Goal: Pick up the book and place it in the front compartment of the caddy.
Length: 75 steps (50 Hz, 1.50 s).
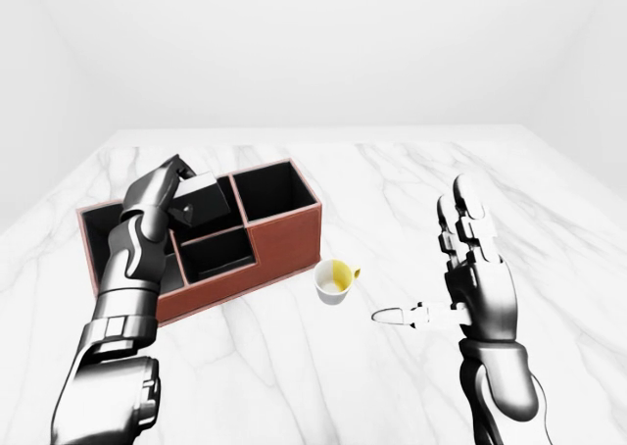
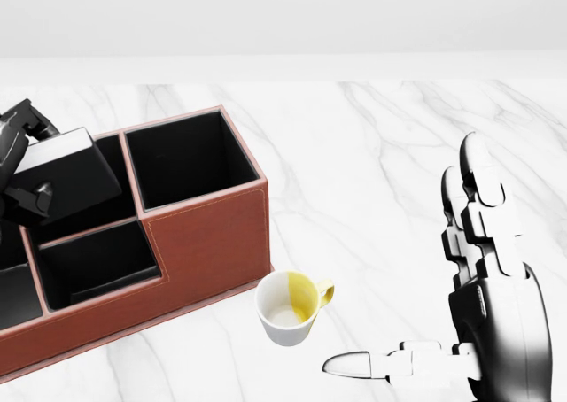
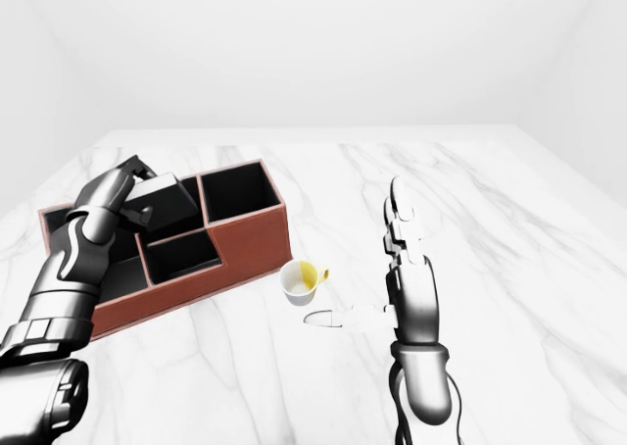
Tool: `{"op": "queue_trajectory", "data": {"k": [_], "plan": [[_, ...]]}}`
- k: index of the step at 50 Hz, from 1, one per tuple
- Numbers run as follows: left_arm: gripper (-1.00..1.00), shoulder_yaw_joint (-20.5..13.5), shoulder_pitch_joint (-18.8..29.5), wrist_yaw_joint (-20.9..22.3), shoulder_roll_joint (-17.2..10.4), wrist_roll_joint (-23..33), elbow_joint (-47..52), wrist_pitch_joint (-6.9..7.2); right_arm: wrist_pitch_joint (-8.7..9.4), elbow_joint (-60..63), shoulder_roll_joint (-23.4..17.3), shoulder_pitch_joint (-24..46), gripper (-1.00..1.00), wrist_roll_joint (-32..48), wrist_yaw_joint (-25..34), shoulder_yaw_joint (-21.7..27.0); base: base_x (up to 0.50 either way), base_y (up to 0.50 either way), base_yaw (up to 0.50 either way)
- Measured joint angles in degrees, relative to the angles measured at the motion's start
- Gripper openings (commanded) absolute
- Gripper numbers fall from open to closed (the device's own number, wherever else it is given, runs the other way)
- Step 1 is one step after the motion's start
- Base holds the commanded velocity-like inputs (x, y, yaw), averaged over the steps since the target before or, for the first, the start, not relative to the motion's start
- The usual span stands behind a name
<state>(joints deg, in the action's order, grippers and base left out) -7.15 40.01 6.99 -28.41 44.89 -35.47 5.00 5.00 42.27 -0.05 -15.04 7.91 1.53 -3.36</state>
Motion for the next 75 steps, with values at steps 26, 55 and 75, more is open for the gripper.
{"op": "queue_trajectory", "data": {"k": [26, 55, 75], "plan": [[-1.0, 2.3, 3.9, -7.9, 1.0, -1.1, -13.0, 0.0, 0.0, 0.0, 0.0, 0.0, 0.96, 0.2, 0.0, -0.3, 0.0, 0.0, 0.0], [-1.0, 4.2, 4.9, -14.3, 2.4, 0.3, -16.8, -0.21, 0.0, -0.7, -0.1, 0.0, 0.97, 0.4, 0.0, -0.8, 0.0, 0.0, 0.0], [-1.0, 5.3, 7.6, -19.5, 3.1, 2.0, -23.9, -2.58, 0.0, -0.9, -0.1, 0.1, 0.97, 0.4, 0.0, -0.9, 0.0, 0.0, 0.0]]}}
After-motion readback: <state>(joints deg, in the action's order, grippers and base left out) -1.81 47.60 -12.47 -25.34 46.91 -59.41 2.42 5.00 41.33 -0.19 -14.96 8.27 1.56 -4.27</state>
